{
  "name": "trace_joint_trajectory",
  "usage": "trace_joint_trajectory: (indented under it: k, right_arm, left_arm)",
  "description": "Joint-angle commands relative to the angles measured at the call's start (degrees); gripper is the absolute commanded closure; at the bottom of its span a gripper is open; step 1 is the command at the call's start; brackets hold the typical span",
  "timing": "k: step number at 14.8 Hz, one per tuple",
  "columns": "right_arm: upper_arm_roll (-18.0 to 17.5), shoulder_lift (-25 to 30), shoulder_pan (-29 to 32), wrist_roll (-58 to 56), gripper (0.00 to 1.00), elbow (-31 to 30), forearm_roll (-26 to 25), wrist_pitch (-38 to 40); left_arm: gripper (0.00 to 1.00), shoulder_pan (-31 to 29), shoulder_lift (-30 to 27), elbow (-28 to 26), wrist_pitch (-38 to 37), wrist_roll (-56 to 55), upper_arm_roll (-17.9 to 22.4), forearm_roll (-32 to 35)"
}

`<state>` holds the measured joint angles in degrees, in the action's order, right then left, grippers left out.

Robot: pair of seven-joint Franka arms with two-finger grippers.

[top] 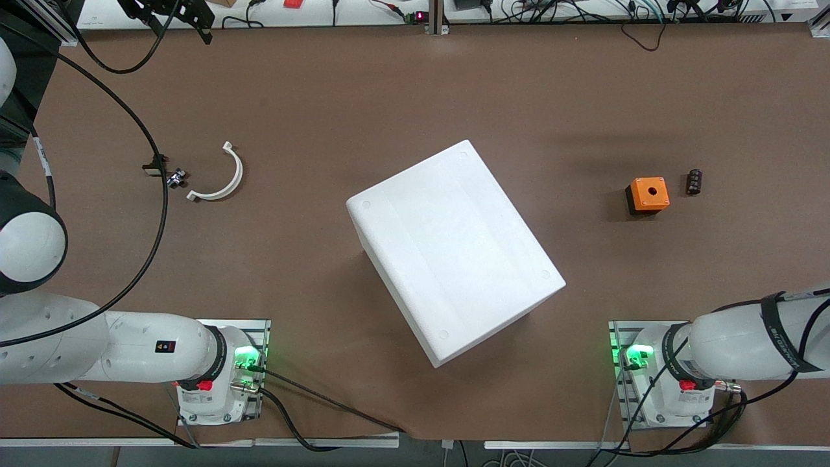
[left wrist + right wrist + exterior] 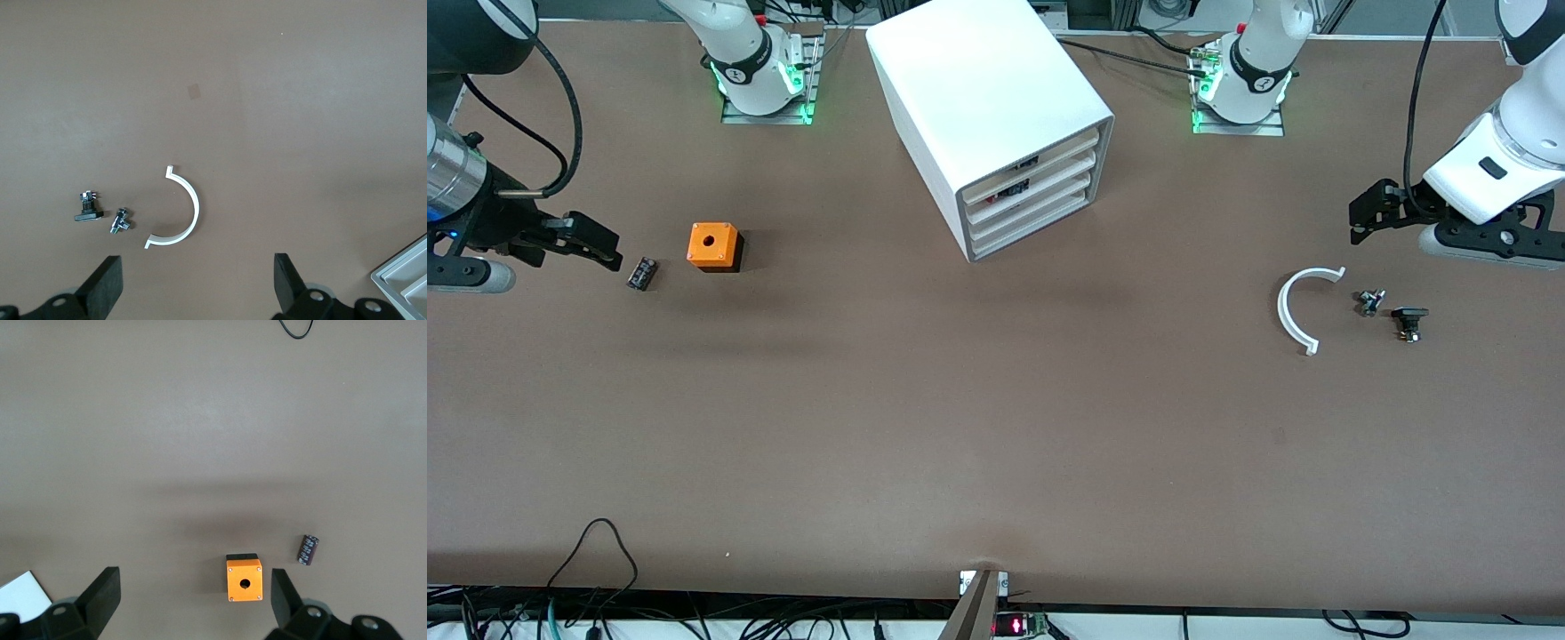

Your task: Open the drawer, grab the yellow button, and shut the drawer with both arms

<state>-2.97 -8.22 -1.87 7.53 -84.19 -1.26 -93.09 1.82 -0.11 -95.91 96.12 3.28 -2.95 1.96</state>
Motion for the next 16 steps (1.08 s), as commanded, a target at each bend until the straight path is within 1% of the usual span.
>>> trace_joint_trajectory:
  k: [1,9,13,16]
  right_arm:
    - [0.15,-1.01,-0.06,-0.41,0.00,1.75,0.90,0.89]
    - [0.07,-1.54,-0.06,-0.50,0.00,1.66,0.99,0.62]
    - [0.15,-2.33,-0.15,-0.32,0.00,-1.41,0.99,0.89]
    - [0.06,-3.03,-0.24,-0.41,0.00,-3.43,0.99,0.19]
  left_arm:
    - [0.00,-0.06,-0.42,0.02,-0.58,0.77,-0.03,-1.00]
    - [0.00,-0.06,-0.42,0.02,-0.58,0.77,-0.03,-0.91]
    - [0.00,-0.06,-0.42,0.02,-0.58,0.42,-0.03,-0.99]
    - [0.00,0.03,-0.50,0.11,-3.73,0.68,-0.12,-2.22]
